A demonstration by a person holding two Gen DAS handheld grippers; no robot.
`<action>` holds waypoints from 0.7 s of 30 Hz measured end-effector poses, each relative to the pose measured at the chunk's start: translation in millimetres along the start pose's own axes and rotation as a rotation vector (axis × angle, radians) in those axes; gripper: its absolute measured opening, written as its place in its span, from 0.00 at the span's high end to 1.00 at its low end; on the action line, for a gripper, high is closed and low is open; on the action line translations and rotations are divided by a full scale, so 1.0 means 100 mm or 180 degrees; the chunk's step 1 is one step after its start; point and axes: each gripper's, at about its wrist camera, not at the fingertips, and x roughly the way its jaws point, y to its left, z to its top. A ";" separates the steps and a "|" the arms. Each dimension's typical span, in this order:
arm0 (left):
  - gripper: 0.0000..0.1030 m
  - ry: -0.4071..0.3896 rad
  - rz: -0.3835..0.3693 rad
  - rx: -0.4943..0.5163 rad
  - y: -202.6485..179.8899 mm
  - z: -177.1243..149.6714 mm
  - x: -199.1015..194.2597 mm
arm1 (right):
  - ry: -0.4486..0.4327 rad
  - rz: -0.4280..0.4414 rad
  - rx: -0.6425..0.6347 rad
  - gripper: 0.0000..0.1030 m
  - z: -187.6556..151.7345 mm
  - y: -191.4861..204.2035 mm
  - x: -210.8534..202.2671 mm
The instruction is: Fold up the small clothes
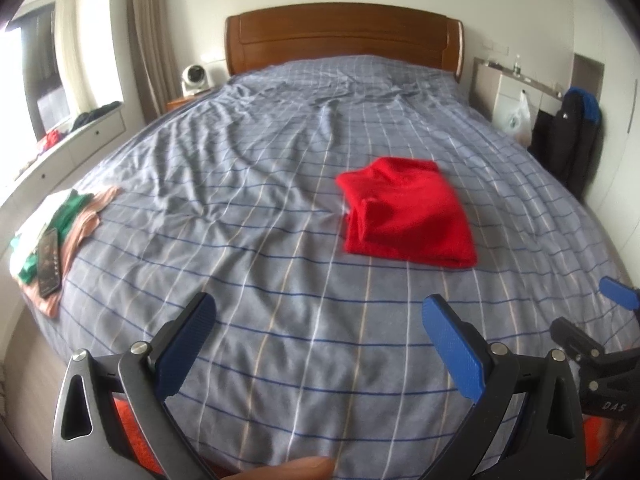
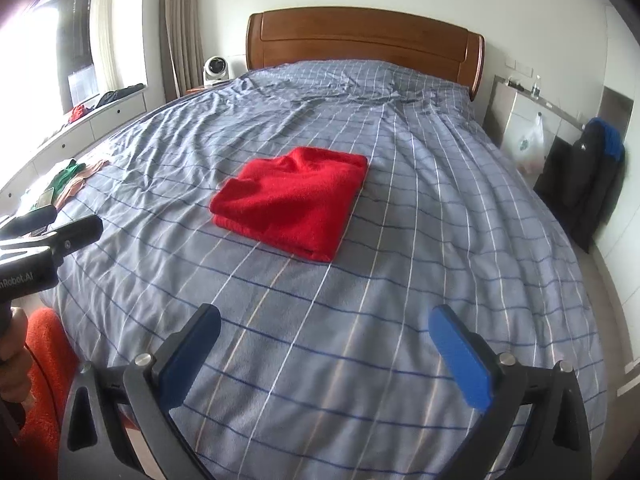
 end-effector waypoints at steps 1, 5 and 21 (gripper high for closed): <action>0.00 0.0018 0.0002 0.0015 -0.01 0.00 0.00 | 0.0015 -0.0001 0.0012 0.00 0.00 0.00 0.00; 0.00 0.0085 -0.0047 0.0014 -0.03 -0.01 0.02 | 0.0033 -0.0019 0.0047 0.00 0.01 -0.02 -0.02; 0.00 0.0014 0.0049 0.0269 -0.15 0.00 -0.08 | 0.0077 0.0203 0.0028 0.00 0.06 0.15 -0.17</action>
